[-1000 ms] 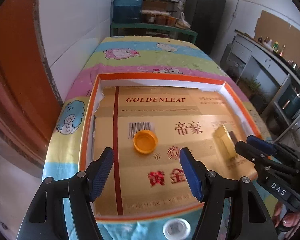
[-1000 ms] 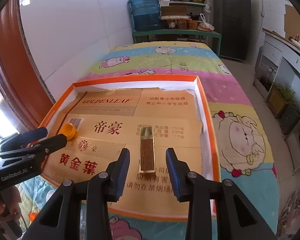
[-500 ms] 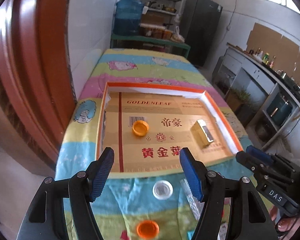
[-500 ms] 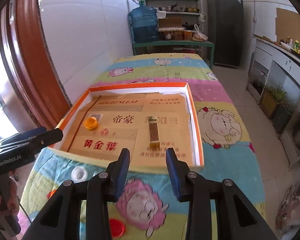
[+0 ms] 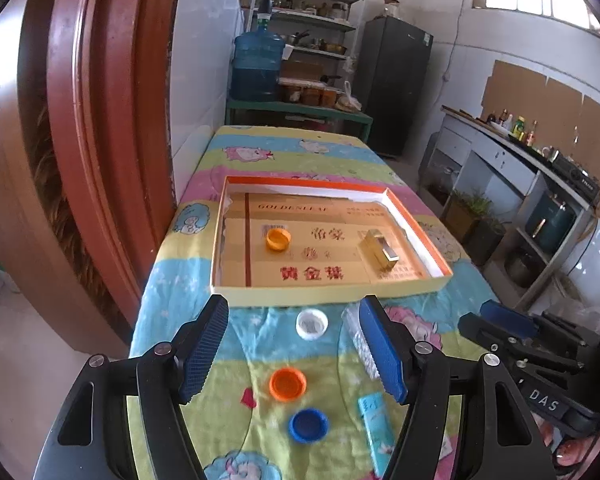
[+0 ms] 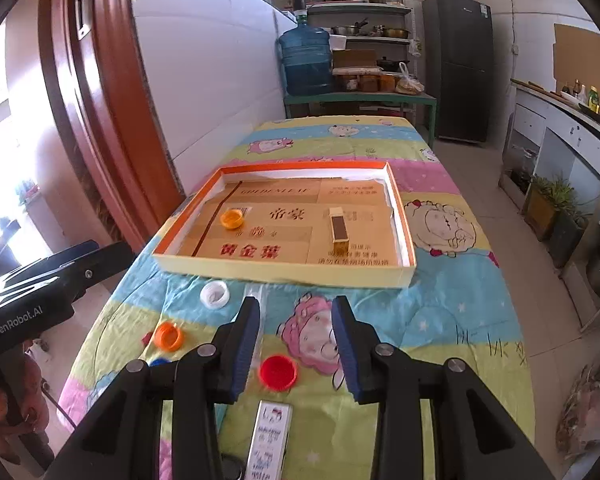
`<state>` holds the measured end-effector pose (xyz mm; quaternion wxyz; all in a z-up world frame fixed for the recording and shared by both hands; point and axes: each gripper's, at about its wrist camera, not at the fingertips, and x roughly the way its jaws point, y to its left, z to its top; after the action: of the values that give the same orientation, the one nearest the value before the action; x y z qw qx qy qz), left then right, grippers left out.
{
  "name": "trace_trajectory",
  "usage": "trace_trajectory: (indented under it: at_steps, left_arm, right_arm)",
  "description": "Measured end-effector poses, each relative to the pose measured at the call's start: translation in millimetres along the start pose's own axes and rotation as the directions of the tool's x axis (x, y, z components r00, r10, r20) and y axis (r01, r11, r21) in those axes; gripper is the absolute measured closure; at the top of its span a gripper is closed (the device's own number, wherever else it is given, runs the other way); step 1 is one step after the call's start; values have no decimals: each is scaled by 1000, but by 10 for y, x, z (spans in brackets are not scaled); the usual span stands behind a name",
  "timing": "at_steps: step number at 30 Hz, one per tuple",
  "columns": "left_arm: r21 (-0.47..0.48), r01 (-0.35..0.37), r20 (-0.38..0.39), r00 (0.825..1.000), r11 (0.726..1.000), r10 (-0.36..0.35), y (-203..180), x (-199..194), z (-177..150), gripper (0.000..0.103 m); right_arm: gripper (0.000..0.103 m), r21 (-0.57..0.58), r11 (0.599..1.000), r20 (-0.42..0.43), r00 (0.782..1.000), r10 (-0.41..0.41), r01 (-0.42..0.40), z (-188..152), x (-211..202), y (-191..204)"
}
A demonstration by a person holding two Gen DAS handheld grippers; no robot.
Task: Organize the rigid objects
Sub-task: 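Withdraw both open tools from the box back toward the remaining items, then grasp the blue cap with the left tool while the right tool grasps the Hello Kitty box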
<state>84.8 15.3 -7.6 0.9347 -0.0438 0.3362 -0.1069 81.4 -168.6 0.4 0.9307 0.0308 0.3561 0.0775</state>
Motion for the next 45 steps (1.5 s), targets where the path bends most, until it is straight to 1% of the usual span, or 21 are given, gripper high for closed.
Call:
trace_trajectory:
  at_steps: [2,4,10,13,18,25,34,40,45]
  left_arm:
    - [1,-12,2,1000,1000,12,7,-41,-61,33]
    - [-14,-9,0,1000,1000,9,23,-95,-146,33]
    - [-14,-25,-5,1000,1000,25,36,-97,-344,33]
    - [-8,-12,-23,1000,1000,12,20,-52,-445,33]
    - [25,-13,-44,999,1000,14,-68,29,-604,33]
    - [36,-2,-90,996,999,5,-111,181,-811,33]
    - [29,-17,-123,992,999,21,-74,345,-916,33]
    - [51,-38,-144,989,998,45,-91,440,-971,33]
    - [78,-49,-129,990,996,59,-110,451,-1007,33]
  right_arm:
    - [66,-2,1000,-3,1000,-5,5,-65,-38,4]
    - [66,2,1000,-9,1000,-10,10,-122,-53,10]
    - [66,17,1000,-37,999,-14,14,-285,-37,14]
    - [66,32,999,-60,998,-3,5,-385,4,30]
    - [66,32,999,-84,996,2,1,-509,42,75]
    - [66,31,999,-122,992,13,-9,-637,117,109]
    - [66,31,999,-158,987,21,-17,-709,228,158]
    - [66,30,999,-175,984,22,-17,-745,284,178]
    - [66,21,1000,-185,983,13,-9,-770,319,199]
